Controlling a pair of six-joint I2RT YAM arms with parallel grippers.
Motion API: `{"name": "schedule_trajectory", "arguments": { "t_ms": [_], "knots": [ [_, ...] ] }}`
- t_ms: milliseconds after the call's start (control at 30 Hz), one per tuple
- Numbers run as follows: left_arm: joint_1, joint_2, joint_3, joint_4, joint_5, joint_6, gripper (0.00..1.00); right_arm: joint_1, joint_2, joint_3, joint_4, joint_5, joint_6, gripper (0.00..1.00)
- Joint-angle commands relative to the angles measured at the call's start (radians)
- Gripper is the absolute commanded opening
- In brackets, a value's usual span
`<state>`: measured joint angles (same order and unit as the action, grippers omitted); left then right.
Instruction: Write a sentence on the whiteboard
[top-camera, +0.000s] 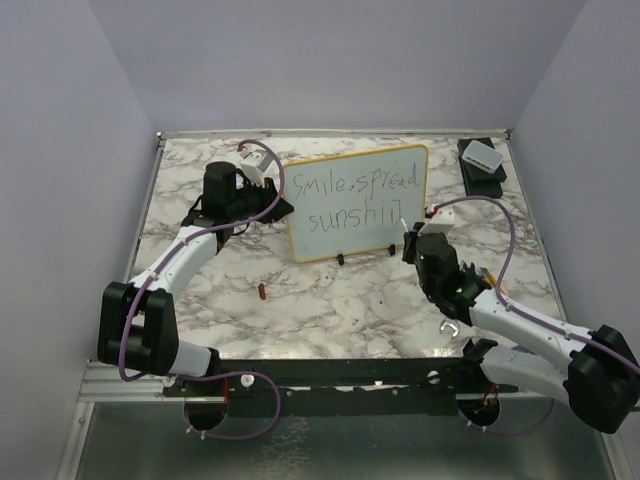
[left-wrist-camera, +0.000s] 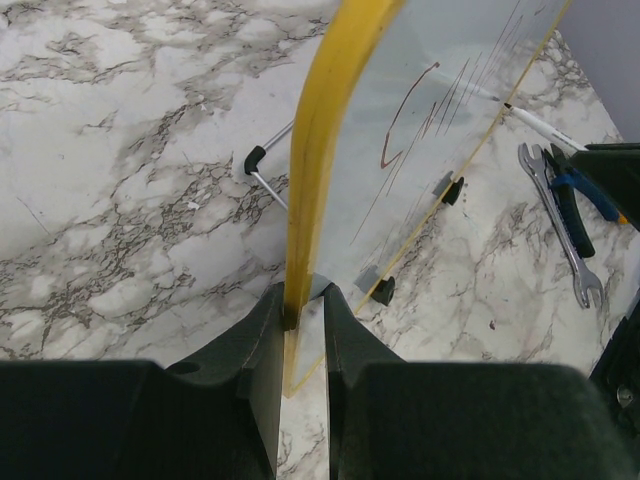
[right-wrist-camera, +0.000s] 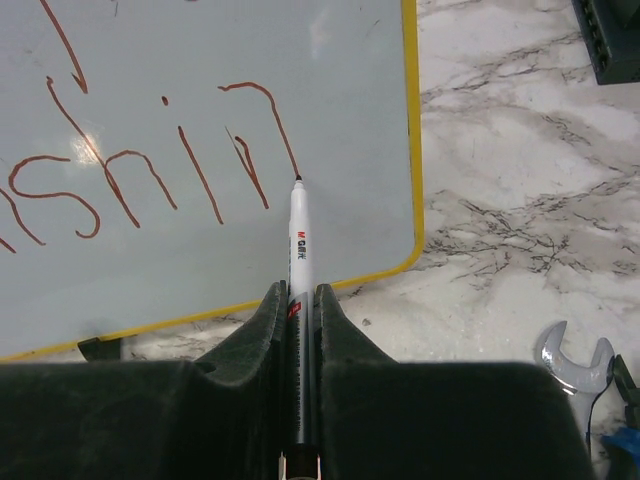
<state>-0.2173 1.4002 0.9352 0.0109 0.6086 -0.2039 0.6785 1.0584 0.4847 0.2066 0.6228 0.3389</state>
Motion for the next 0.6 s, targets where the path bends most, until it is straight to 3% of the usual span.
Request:
{"name": "schedule_trajectory", "arguments": {
  "t_ms": [0, 567],
  "knots": [
    [-0.003, -0.016, -0.005, -0.009, -0.036, 0.003, 0.09, -0.007, -0.075, -0.025, -0.024, 0.008, -0.021, 0.01],
    [-0.003, -0.02, -0.004, -0.009, -0.034, 0.004, 0.08, -0.064, -0.045, -0.003, 0.044, -0.005, -0.104, 0.01]
  ]
}}
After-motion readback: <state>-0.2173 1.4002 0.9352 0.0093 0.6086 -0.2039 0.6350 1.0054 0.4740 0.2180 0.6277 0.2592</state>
